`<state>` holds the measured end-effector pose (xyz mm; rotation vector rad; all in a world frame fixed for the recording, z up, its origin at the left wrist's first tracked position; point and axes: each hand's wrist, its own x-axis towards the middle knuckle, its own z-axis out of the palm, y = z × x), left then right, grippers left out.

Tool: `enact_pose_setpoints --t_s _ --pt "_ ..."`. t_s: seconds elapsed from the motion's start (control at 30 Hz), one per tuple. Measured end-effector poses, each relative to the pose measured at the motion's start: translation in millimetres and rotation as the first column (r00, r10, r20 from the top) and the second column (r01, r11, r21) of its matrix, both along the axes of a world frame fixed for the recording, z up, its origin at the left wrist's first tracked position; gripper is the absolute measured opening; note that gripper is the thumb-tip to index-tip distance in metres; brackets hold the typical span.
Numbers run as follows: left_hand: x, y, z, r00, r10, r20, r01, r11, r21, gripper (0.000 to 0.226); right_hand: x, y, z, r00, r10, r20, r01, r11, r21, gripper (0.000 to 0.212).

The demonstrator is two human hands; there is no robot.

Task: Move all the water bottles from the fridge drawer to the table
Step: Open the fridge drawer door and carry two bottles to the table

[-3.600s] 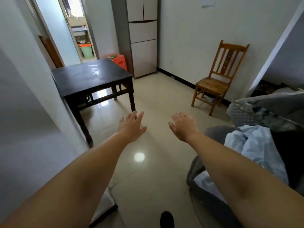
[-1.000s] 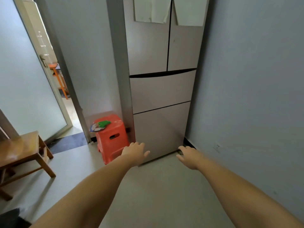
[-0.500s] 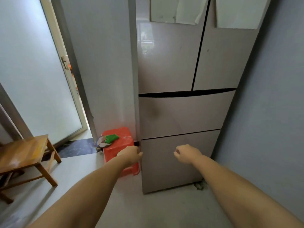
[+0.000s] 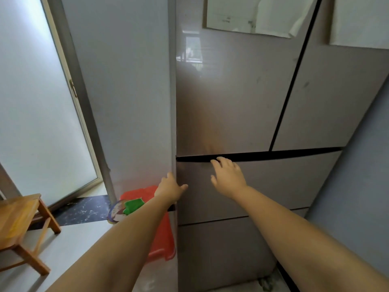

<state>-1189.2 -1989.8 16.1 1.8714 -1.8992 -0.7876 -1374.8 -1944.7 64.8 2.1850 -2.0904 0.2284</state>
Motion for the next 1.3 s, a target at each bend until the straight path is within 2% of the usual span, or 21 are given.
enact_pose_setpoints --t_s 0.07,0.13,0.23,0.4,0.5,0.57,0.67,0.77,0.87,0.9,0.93,1.0,1.07,1.13,1.2,1.27,1.3 --pt "-3 -18 -2 0.986 0.004 -0.166 -0.002 1.0 0.012 0.08 0 -11 -9 1.0 -0.006 0.009 0.006 1.0 0.018 0.06" --pt "-5 -27 -6 0.948 -0.004 -0.319 0.015 0.999 0.032 0.073 -2 -16 -19 1.0 -0.009 0.004 0.009 0.998 0.058 0.065" --pt "-10 -32 -10 0.902 0.05 -0.429 -0.035 0.998 0.043 0.062 -6 -18 -27 1.0 -0.006 -0.013 0.007 0.997 0.075 0.072" --pt "-16 -29 -9 0.93 0.085 -0.357 -0.094 0.996 -0.008 0.06 -7 -16 -22 1.0 0.016 -0.003 -0.016 0.999 0.036 0.071" --pt "-17 9 -18 0.943 0.073 -0.323 -0.104 0.992 -0.077 0.058 -11 10 -25 0.999 0.045 0.024 -0.045 0.999 -0.022 0.067" --pt "-17 43 -23 0.956 0.026 -0.291 -0.068 0.989 -0.134 0.058 -19 36 -31 0.996 0.065 0.064 -0.06 0.995 -0.083 0.063" --pt "-22 102 -22 0.937 -0.092 -0.338 0.026 0.981 -0.195 0.047 -36 81 -32 0.979 0.088 0.185 -0.046 0.974 -0.223 0.048" --pt "-33 159 -15 0.853 -0.138 -0.503 -0.01 0.96 -0.28 0.035 -48 123 -17 0.929 0.056 0.367 0.045 0.964 -0.262 0.035" --pt "-54 198 11 0.652 -0.13 -0.747 -0.155 0.941 -0.299 0.023 -57 168 -2 0.858 0.01 0.514 0.147 0.953 -0.264 0.029" --pt "-61 203 24 0.624 -0.133 -0.77 -0.178 0.936 -0.305 0.023 -61 181 2 0.849 -0.008 0.528 0.179 0.945 -0.272 0.028" --pt "-72 208 36 0.633 -0.172 -0.754 -0.146 0.931 -0.335 0.02 -68 197 7 0.846 -0.029 0.532 0.215 0.932 -0.291 0.028" --pt "-96 210 54 0.715 -0.304 -0.629 0.021 0.91 -0.415 0.015 -80 222 18 0.85 -0.066 0.522 0.275 0.902 -0.332 0.032" --pt "-125 209 62 0.807 -0.438 -0.396 0.236 0.854 -0.463 0.023 -90 244 32 0.873 -0.142 0.466 0.302 0.909 -0.289 0.041" --pt "-154 210 66 0.841 -0.532 -0.098 0.415 0.751 -0.514 0.031 -94 266 42 0.896 -0.235 0.377 0.291 0.952 -0.099 0.053" --pt "-190 215 66 0.777 -0.603 0.18 0.592 0.603 -0.534 0.042 -100 292 48 0.91 -0.324 0.258 0.288 0.943 0.169 0.069" --pt "-235 225 68 0.583 -0.683 0.439 0.802 0.401 -0.442 0.056 -116 323 50 0.906 -0.39 0.163 0.309 0.875 0.373 0.082" --pt "-254 230 70 0.472 -0.7 0.536 0.877 0.314 -0.363 0.06 -123 336 52 0.905 -0.404 0.13 0.319 0.85 0.42 0.084"
